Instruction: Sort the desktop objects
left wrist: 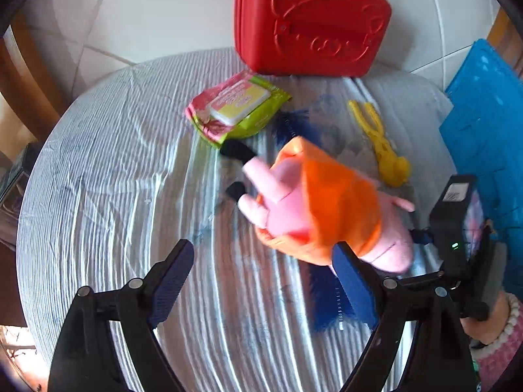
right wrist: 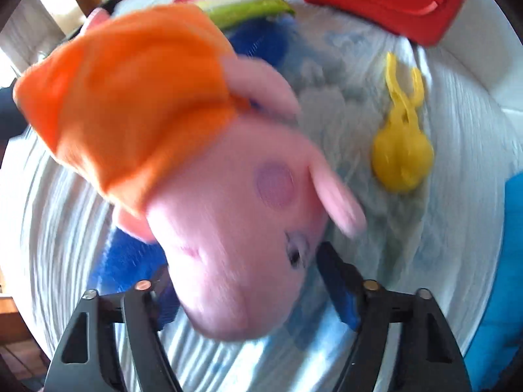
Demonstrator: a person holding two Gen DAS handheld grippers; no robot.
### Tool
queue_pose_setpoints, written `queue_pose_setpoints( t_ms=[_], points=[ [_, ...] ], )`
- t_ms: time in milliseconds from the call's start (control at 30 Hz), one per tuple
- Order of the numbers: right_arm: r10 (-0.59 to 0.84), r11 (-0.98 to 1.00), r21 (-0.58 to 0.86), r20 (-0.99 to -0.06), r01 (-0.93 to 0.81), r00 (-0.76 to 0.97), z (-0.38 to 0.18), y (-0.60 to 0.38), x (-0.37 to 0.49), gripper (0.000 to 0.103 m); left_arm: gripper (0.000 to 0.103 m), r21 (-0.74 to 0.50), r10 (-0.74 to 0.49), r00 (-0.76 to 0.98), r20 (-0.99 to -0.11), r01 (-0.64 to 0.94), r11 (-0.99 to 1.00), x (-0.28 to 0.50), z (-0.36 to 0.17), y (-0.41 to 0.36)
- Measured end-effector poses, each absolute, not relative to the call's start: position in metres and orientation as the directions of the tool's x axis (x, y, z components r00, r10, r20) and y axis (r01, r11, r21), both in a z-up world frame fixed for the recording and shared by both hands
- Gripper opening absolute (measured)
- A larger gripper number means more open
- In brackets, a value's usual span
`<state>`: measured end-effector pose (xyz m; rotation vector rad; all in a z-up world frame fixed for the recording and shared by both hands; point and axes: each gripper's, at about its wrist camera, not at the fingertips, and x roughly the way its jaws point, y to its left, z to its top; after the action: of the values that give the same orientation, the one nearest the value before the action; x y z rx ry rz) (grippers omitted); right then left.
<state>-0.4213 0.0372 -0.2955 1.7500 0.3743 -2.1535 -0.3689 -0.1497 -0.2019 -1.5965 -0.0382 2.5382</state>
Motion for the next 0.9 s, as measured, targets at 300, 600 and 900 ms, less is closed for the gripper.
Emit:
queue_pose_setpoints(
  t_ms=[300,600,900],
  points=[
    [-0.151,-0.958,0.085,-0.961,0.273,-0.232,-0.261,0.085,-0.396,0.073,0.087,-0.001,0.054,-0.315,-0.948,-0.166,-0.986,-0.391,-0.271,-0.112],
    [-0.178,-0.941,0.118,-0.969,0.316,-0.169,-0.278,0.043,-0.392,0.048,0.087,-0.023,0.078,-0.307,-0.948,-0.178,-0.984,-0.343,-0.284,-0.126],
    [0.042,-0.973,-0.1,-0.964,0.209,-0.264,-0.271,0.087,-0.428,0.043,0.087,-0.04,0.102,-0.39,-0.915,-0.165,-0.986,-0.32,-0.233,-0.143]
  ],
)
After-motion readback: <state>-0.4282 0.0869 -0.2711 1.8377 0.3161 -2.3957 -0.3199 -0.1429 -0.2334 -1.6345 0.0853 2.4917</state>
